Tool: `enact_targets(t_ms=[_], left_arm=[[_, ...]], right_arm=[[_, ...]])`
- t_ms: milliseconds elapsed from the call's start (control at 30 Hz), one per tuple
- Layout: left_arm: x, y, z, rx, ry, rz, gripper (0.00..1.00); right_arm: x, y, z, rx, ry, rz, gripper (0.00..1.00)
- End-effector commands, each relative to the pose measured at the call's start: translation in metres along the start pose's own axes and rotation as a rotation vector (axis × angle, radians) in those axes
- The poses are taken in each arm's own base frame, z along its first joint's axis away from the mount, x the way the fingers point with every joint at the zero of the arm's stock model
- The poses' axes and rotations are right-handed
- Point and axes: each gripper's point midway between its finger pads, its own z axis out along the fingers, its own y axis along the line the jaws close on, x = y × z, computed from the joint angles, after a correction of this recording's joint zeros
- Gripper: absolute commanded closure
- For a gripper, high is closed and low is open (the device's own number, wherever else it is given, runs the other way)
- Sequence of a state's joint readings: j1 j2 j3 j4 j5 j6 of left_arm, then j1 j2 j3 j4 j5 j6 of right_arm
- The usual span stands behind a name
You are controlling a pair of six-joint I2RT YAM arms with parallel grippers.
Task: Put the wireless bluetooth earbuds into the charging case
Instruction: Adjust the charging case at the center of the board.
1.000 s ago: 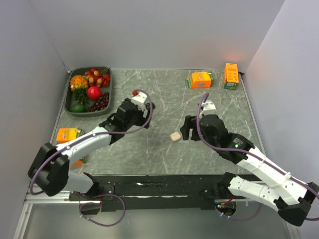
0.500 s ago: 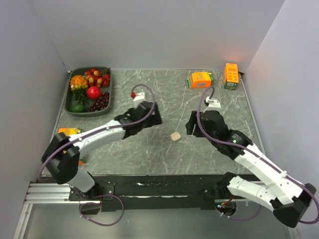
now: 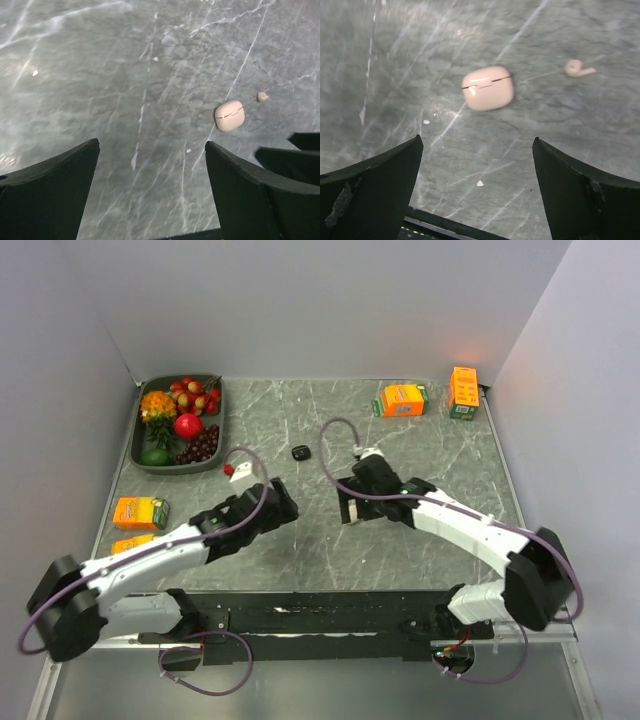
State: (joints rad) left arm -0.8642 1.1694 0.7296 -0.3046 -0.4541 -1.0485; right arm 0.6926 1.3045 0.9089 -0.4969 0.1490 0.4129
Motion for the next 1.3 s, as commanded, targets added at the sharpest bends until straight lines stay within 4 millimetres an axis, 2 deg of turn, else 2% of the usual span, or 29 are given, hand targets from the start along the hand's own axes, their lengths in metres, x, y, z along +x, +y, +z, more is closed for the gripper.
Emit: enact_targets(t_ms=[0, 200, 500, 700, 767, 1267], left_arm=[[-0.007, 0.012, -0.019, 0.033, -0.047, -0.119, 0.08], [-0.002, 0.027, -0.029, 0.063, -0.059, -0.150, 0.08], [-0.002, 0.031, -0.034, 0.069, -0.059, -0.108, 0.07], [0.001, 0.034, -0.034, 0.075, -0.052, -0.107, 0.07], [0.003, 0.035, -0.034, 0.075, -0.049, -0.109, 0.07], [0.008, 0.039, -0.031, 0.067, -0.037, -0.103, 0.07]], right_arm=[[-0.012, 0.015, 0.013, 0.012, 0.022, -0.136, 0.01], [-0.009, 0.011, 0.033, 0.051, 0.088, -0.239, 0.04], [0.005, 0.010, 0.065, 0.059, 0.167, -0.315, 0.02], [-0.002, 0.014, 0.079, 0.057, 0.175, -0.311, 0.04], [0.003, 0.012, 0.085, 0.060, 0.205, -0.315, 0.05], [0.022, 0.001, 0.101, 0.056, 0.262, -0.282, 0.19]])
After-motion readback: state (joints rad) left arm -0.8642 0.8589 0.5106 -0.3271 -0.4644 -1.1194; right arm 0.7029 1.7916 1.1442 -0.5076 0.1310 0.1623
